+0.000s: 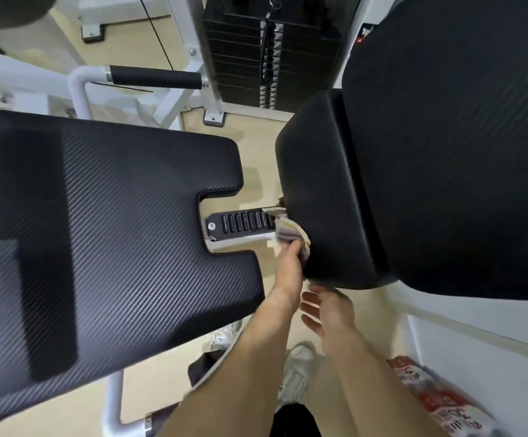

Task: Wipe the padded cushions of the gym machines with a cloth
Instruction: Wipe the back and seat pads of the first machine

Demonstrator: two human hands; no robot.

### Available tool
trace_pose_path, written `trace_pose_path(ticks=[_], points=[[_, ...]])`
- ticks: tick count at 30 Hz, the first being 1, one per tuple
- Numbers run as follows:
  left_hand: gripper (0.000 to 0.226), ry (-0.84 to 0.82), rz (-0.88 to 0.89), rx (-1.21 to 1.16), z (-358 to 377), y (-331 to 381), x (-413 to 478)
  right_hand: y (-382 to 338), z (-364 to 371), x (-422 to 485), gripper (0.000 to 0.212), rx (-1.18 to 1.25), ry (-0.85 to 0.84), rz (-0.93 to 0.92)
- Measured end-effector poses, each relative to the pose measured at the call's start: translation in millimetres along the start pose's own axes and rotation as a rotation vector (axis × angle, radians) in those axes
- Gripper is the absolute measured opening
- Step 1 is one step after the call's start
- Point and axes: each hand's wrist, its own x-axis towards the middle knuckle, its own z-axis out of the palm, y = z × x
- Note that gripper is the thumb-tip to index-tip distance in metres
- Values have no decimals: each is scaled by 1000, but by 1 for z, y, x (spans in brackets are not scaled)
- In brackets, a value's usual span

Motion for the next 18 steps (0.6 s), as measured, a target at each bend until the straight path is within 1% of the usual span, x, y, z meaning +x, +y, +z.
trace_pose_path(ticks=[1, 2, 4, 5, 8, 10, 12, 14, 18], points=[[38, 4, -18, 16, -1, -7, -5, 3, -4, 4, 23, 29, 20, -3], [35, 8, -29, 16, -1, -12, -9, 5, -7, 6, 24, 74, 31, 7], [21, 19, -80, -56, 1, -18, -13, 7, -14, 8, 26, 186, 21, 37], [22, 19, -109, -104, 2, -20, -15, 7, -18, 9, 26, 247, -4, 54], [39, -17, -198, -283, 6, -32, -22, 9, -22, 13, 27, 375, -171, 69], [43, -37, -222, -387, 8, -40, -28, 6, -22, 16, 35, 488, -273, 84], [46, -54, -236, -480, 7, -44, -30, 0, -22, 20, 42, 612, -322, 46], [52, -73, -249, -487, 7, -43, -34, -6, -28, 22, 44, 628, -317, 18], [55, -128, -267, -337, 7, -37, -45, -1, -41, 15, 42, 634, -292, 23]])
